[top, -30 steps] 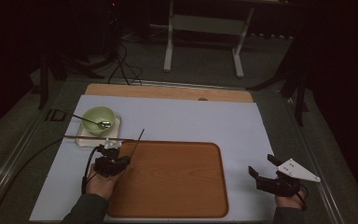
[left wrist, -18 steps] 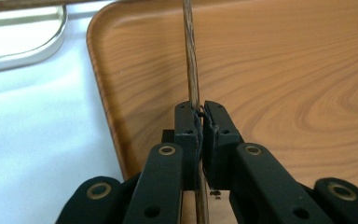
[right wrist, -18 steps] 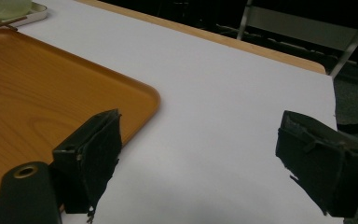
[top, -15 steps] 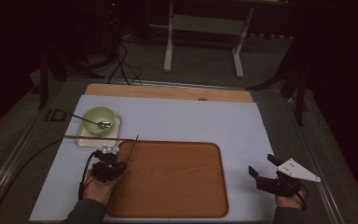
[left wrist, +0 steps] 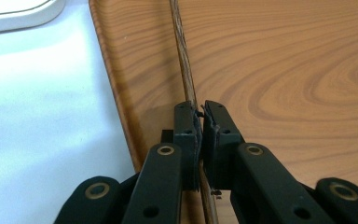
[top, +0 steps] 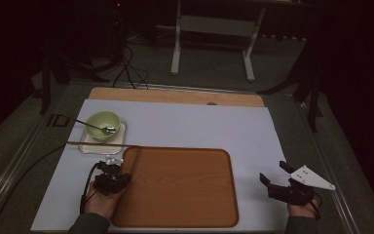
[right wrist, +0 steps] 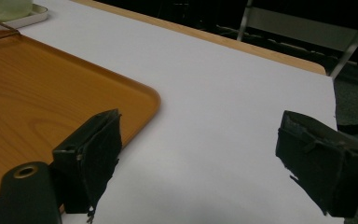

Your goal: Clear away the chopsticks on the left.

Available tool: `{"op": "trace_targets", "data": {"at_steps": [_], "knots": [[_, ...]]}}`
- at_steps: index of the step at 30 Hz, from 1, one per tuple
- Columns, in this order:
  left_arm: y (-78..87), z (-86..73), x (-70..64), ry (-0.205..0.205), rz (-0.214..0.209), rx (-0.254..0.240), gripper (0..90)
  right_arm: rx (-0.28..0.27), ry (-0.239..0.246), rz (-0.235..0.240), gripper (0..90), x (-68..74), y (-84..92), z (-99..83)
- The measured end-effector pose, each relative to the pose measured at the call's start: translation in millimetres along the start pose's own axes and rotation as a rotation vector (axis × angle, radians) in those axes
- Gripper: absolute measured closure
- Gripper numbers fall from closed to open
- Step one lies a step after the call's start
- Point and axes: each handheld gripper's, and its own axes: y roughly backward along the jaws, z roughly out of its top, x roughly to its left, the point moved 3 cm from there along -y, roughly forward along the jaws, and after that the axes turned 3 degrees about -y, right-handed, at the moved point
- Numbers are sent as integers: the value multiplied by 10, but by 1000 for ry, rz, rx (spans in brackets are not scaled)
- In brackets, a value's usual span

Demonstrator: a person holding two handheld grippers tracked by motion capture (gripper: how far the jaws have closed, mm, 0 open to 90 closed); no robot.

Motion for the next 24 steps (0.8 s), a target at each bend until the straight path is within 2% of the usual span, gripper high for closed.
{"op": "trace_targets", "data": {"at_steps": [8,17,21,22,24], "knots": [[11,-40,-19,-15,16,14,852,-3,0,0,140,-1,2,3],[34,-68,14,-1,28,15,854,-6,1,0,140,2,6,10],[5,-46,11,9,0,3,854,-6,1,0,140,2,6,10],[-18,-19,-30,-1,-25,-5,854,-6,2,1,140,6,4,11],[-31,-4,-52,-5,-35,-7,854,-5,3,0,140,7,4,12]]}}
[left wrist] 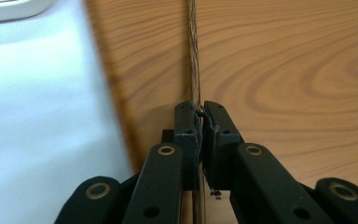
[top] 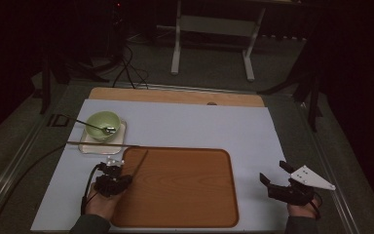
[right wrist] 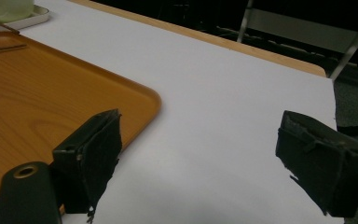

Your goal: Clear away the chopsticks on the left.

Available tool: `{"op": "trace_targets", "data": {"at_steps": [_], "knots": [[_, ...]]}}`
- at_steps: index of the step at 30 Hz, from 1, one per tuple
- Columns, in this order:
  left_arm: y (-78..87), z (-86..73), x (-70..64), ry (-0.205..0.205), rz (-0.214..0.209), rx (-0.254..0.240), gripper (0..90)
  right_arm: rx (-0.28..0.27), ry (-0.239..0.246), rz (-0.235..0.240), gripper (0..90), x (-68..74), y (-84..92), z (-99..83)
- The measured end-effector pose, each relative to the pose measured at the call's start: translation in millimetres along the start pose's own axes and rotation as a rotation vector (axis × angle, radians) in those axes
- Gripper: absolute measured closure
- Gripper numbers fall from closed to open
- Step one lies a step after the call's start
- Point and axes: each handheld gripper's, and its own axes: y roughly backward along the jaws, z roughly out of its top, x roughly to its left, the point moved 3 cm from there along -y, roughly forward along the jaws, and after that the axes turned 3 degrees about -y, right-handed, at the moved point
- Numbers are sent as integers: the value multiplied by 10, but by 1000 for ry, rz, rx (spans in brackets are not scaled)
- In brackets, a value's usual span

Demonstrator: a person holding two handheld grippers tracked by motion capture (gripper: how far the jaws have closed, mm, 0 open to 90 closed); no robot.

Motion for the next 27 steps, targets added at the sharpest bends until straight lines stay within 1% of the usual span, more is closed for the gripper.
{"op": "trace_targets", "data": {"at_steps": [2,3,4,6,7,10,18,20,27], "knots": [[-42,44,-52,-2,-29,-8,854,3,2,1,140,4,-2,-1],[-42,44,-52,-2,-29,-8,854,3,2,1,140,4,-2,-1],[-55,62,-70,-3,-42,-14,854,3,2,1,140,4,-2,-1],[-62,73,-79,-6,-43,-17,854,3,2,1,140,3,-1,-1],[-73,97,-95,-10,-56,-27,854,3,2,0,140,3,0,-2],[-86,115,-98,-3,-58,-35,855,3,2,0,140,1,3,-5],[-83,41,-51,13,-15,-5,854,2,3,-2,140,-2,9,-3],[-77,18,-45,19,-10,-2,854,-1,3,0,140,0,8,0],[-47,-41,-28,20,11,18,847,-2,1,0,140,0,8,3]]}}
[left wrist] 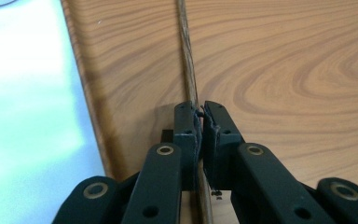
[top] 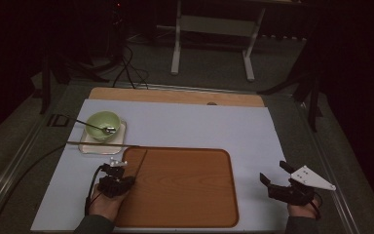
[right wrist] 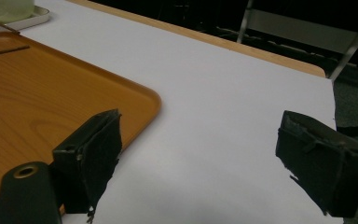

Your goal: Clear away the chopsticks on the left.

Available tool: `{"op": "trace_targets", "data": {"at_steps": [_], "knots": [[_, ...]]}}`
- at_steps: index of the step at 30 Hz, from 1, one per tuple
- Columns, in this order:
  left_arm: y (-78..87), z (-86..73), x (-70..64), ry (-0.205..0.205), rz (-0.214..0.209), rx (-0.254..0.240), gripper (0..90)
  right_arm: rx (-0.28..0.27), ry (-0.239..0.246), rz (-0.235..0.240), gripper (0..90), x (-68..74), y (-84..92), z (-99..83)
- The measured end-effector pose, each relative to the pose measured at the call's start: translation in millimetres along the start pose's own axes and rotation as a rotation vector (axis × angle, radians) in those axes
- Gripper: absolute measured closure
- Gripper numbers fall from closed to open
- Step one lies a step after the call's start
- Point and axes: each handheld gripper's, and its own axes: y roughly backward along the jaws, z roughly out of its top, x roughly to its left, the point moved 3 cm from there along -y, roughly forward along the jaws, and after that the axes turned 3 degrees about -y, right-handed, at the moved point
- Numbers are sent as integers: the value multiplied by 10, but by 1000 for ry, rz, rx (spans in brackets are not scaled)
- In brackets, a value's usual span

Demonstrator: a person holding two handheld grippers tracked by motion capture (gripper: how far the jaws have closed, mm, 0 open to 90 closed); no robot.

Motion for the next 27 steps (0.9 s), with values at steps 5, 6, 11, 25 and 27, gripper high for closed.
{"op": "trace_targets", "data": {"at_steps": [5,6,11,25,27], "knots": [[27,-24,16,-9,36,6,835,-1,0,0,140,-1,1,0],[35,-30,25,-11,49,8,833,-1,-1,0,140,-2,1,0],[69,-59,57,-18,71,13,809,0,-1,0,140,0,-1,-1],[121,-91,90,-19,99,13,777,0,-1,2,140,0,-7,-2],[132,-90,91,-20,91,4,751,-6,-1,4,140,3,-10,1]]}}
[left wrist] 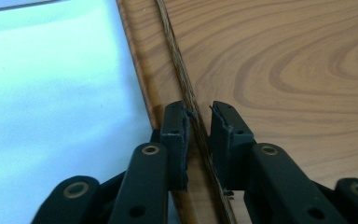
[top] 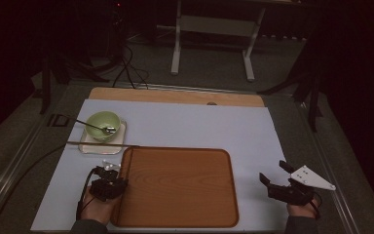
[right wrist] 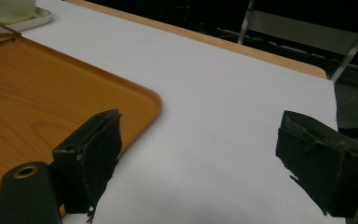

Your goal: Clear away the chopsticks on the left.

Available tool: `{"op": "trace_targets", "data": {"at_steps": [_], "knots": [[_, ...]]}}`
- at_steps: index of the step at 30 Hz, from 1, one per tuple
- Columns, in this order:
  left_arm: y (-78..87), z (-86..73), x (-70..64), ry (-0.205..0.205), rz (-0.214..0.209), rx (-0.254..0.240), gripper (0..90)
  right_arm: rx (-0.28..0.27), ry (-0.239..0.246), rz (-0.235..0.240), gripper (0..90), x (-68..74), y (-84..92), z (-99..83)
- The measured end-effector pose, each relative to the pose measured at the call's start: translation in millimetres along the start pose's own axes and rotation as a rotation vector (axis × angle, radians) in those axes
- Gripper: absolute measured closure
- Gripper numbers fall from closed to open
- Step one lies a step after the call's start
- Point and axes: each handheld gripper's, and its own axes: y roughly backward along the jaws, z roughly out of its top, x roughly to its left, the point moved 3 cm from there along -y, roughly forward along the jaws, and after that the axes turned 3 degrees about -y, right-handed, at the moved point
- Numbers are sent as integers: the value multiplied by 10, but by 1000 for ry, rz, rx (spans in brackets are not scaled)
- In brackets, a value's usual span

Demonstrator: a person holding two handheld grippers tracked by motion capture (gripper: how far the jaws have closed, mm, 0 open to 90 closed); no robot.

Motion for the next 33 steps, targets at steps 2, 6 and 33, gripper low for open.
{"op": "trace_targets", "data": {"at_steps": [2,6,33], "knots": [[3,1,1,-2,-7,-3,736,0,4,1,140,5,-7,4],[14,-2,-1,-14,-20,-11,703,-4,11,8,140,19,-28,15],[157,153,253,-100,-19,-122,522,-19,0,23,136,-35,-68,18]]}}
